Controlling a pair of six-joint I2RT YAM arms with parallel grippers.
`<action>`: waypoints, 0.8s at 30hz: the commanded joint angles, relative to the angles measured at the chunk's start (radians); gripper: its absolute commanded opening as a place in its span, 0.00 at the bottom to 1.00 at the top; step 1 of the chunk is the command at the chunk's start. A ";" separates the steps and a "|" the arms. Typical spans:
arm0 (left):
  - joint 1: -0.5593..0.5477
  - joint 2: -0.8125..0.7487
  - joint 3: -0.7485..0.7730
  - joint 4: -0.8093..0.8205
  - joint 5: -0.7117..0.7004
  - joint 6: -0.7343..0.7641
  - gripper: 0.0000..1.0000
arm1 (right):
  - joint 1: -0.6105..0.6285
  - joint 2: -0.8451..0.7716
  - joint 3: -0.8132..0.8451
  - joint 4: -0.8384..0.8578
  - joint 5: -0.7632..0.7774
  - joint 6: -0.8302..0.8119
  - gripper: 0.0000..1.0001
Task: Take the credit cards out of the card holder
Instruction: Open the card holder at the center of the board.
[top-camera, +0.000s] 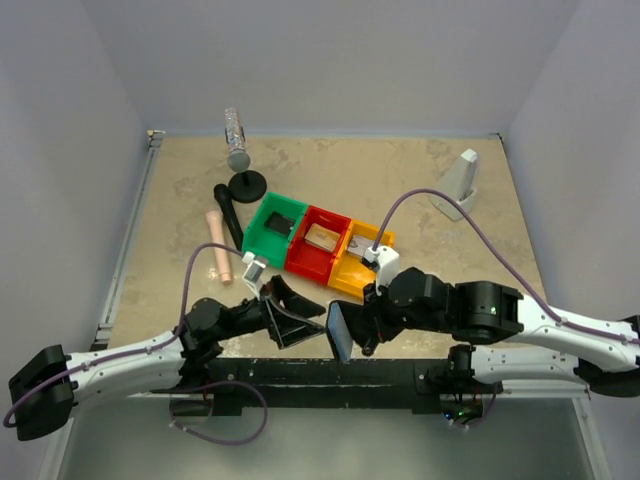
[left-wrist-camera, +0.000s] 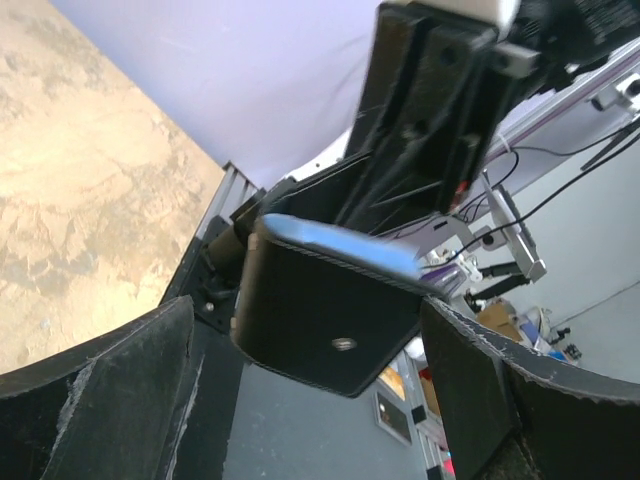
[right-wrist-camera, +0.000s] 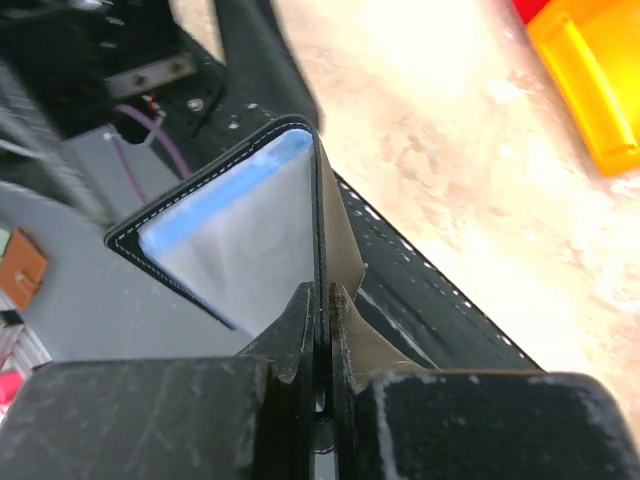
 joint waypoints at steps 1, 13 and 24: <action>-0.015 -0.074 0.004 -0.025 -0.069 0.038 1.00 | -0.003 0.003 0.049 -0.051 0.083 0.061 0.00; -0.110 -0.031 0.060 -0.066 -0.088 0.154 0.81 | -0.043 -0.034 -0.022 0.112 -0.056 0.093 0.00; -0.110 -0.177 0.047 -0.189 -0.114 0.177 0.67 | -0.110 -0.143 -0.132 0.232 -0.164 0.135 0.00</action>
